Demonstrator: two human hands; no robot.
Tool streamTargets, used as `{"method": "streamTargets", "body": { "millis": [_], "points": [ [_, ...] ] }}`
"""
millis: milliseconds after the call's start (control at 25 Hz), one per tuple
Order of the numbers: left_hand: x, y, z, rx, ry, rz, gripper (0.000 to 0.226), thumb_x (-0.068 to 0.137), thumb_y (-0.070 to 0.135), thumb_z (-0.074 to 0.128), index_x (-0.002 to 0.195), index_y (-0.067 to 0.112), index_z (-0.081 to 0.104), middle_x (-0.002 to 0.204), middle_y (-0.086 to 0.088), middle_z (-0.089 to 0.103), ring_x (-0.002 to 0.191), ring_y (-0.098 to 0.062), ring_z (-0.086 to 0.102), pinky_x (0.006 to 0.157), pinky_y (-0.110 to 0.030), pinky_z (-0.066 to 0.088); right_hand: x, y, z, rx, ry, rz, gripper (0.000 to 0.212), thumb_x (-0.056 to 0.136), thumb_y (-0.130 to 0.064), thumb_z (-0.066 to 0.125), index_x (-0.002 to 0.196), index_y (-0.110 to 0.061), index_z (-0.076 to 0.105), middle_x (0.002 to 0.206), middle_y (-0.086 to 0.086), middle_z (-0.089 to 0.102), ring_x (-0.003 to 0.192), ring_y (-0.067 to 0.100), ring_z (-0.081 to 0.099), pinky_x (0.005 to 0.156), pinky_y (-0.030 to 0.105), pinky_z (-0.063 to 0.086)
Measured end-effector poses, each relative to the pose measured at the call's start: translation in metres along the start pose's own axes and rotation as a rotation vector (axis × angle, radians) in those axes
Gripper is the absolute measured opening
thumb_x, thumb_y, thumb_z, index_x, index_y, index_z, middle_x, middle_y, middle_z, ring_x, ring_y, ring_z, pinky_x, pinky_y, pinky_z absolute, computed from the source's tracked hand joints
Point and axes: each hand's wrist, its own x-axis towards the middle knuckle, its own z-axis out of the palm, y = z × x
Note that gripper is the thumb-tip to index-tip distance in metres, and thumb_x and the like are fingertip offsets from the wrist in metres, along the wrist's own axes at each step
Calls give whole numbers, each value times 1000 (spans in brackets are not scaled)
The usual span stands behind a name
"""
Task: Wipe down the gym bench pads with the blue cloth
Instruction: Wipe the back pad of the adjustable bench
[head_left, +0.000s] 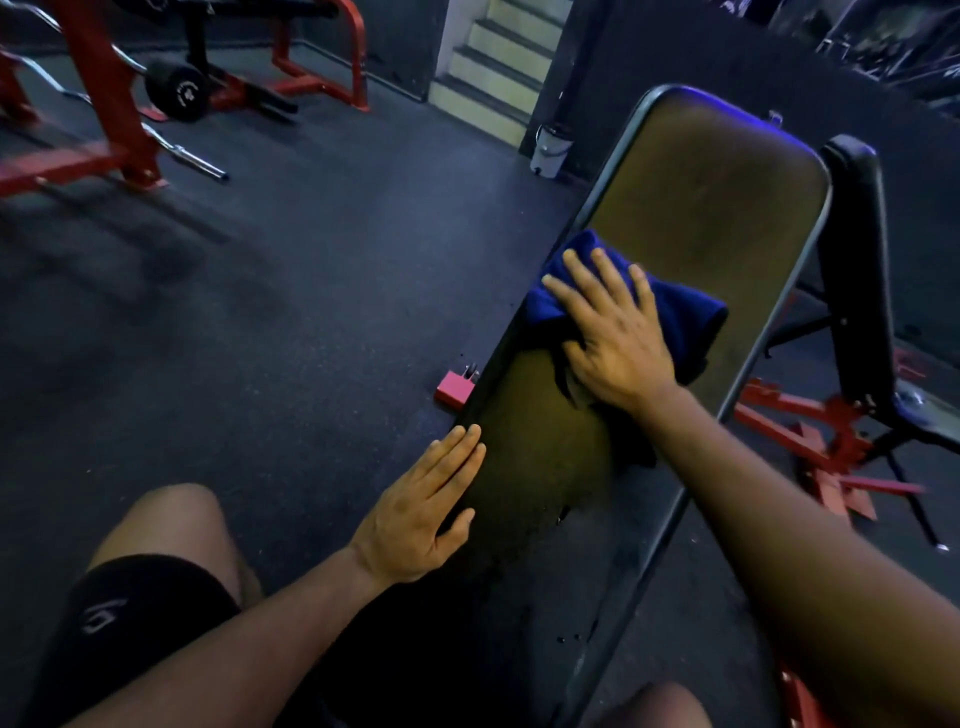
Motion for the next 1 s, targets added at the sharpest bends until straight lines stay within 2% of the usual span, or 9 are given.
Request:
{"method": "streamTargets", "body": {
  "millis": [160,240,360,440,560,640,760,840,1000],
  "points": [
    [0,4,-4,35,2,8,64,102,34,48,156,2,33,168,-11,24,156,-25,18,127,-37,18,-43,-58,10,17,-28,-48,70,83,-41,45,151,-31,34,164,-4,20,153,19,6,122,48,5],
    [0,6,-7,79,-16,-9,65,104,39,46,157,5,31,168,-11,22,157,-22,16,127,-37,17,-60,-77,13,78,-46,-41,66,83,-35,46,149,-29,39,162,-5,25,151,19,16,120,47,15],
    [-3,8,-10,150,-70,-53,71,106,52,37,160,10,21,170,-8,15,158,-18,8,127,-36,11,-62,-80,-1,155,-35,-131,63,81,-26,43,143,-22,48,151,1,46,120,30,53,90,45,43],
    [-7,9,-8,178,-98,-64,75,105,58,33,161,11,16,171,-8,12,158,-19,6,127,-33,4,-43,-63,-15,156,32,-219,64,77,-17,45,141,-17,48,142,8,53,100,34,57,79,45,48],
    [-11,9,-4,159,-75,-55,76,106,59,32,161,9,17,171,-8,14,158,-20,8,128,-32,4,6,-2,-43,43,158,-57,66,76,-20,45,142,-17,47,144,10,50,109,35,52,86,46,46],
    [-11,7,-3,133,-41,-39,74,106,56,35,160,7,23,170,-8,17,158,-21,11,128,-33,9,25,37,-46,-15,115,147,68,78,-28,41,146,-19,42,154,10,39,128,35,42,99,50,40],
    [-12,4,-3,108,-21,-25,71,107,53,39,159,7,26,170,-7,18,157,-21,13,128,-34,12,22,44,-15,14,47,353,70,84,-38,34,152,-25,30,163,8,21,150,31,16,120,55,12],
    [-12,2,-2,88,-16,-25,69,108,52,37,159,8,27,170,-6,17,157,-21,13,128,-33,11,10,22,3,25,75,349,68,86,-38,36,153,-25,31,163,7,21,151,28,14,121,51,5],
    [-12,3,-2,94,0,-18,67,107,49,41,158,6,31,169,-8,20,157,-23,15,127,-38,18,-39,-25,9,87,89,194,71,80,-30,43,150,-21,37,162,5,25,151,26,15,122,51,10]
  ]
}}
